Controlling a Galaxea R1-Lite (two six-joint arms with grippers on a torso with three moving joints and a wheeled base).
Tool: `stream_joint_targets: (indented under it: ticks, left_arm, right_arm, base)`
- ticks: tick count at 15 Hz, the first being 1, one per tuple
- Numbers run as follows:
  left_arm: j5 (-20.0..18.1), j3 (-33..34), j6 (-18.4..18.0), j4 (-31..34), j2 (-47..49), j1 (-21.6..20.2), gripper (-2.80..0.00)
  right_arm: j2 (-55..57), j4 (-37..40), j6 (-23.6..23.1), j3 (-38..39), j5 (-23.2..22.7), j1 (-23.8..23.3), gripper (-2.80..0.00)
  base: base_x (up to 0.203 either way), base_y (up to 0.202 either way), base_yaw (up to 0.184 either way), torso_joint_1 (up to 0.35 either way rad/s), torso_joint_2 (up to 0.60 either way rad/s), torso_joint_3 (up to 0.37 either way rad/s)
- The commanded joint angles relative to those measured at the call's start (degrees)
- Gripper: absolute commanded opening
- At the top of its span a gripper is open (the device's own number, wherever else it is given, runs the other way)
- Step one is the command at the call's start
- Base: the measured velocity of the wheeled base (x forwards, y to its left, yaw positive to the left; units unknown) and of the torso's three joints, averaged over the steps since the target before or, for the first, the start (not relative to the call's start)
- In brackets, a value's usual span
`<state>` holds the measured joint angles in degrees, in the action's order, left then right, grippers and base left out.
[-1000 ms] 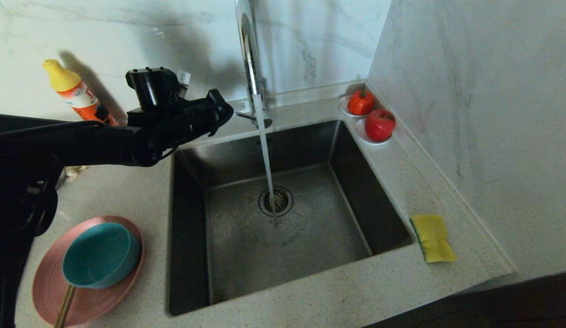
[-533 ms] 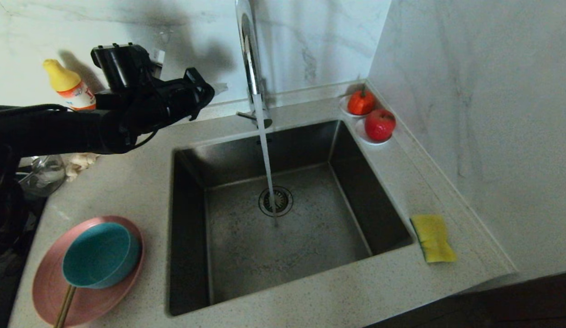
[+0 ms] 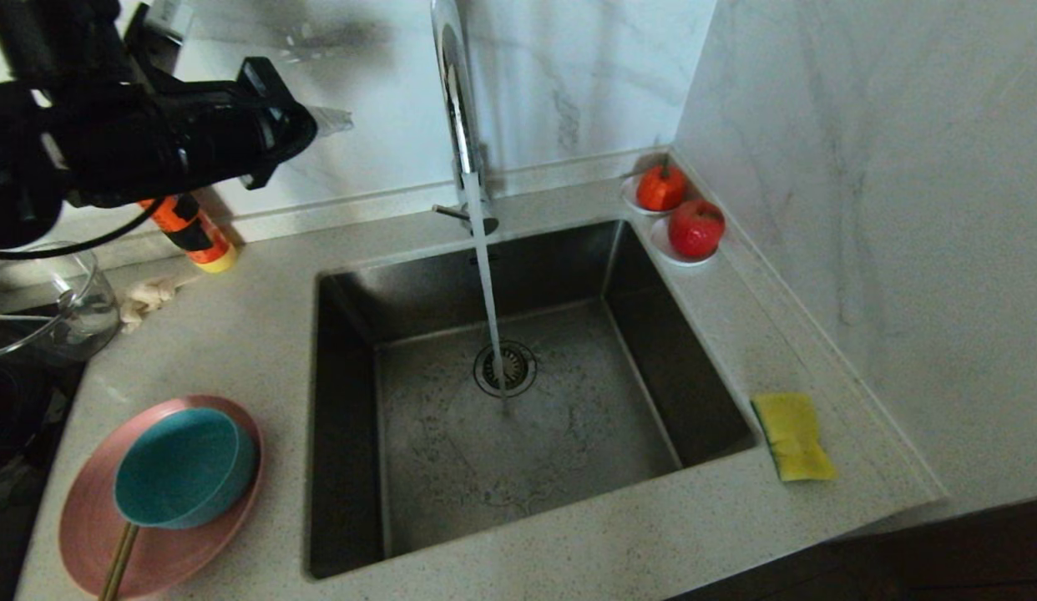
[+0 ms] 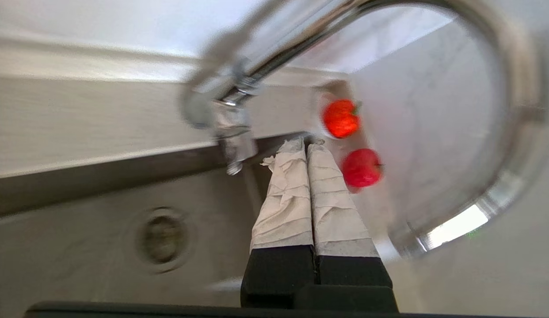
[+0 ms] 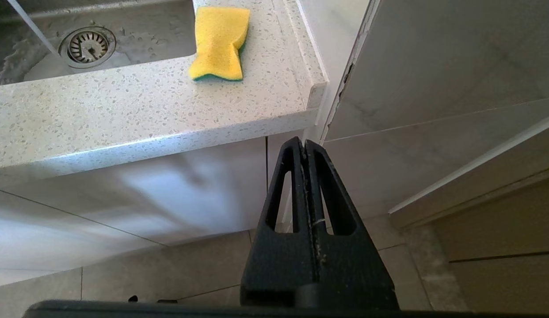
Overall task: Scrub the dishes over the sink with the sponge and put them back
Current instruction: Rinse the chopsticks
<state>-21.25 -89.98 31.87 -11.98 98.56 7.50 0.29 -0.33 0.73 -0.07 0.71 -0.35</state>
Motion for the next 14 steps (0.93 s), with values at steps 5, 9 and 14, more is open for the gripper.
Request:
stream_joint_targets:
  ticks: [5,9,14]
  left_arm:
    - [8.3,9.0,-8.9,16.4,-26.9,0.1,-2.8]
    - [16.4,20.0,-15.1,25.2,-39.7,0.1,-2.8]
    - [28.6,29.9,-16.7,28.0,-48.0,0.0,-2.8]
  right_arm:
    - [0.1,0.0,0.0,0.0,0.0,0.0,-2.8]
    - [0.0,0.0,0.0,0.0,0.0,0.0,-2.8]
    - [0.1,0.0,0.0,0.1,0.0,0.0,-2.8]
  base:
    - [0.0,0.0,0.0,0.0,0.0,0.0]
    - [0.0,0.0,0.0,0.0,0.0,0.0]
    - [0.0,0.0,0.0,0.0,0.0,0.0]
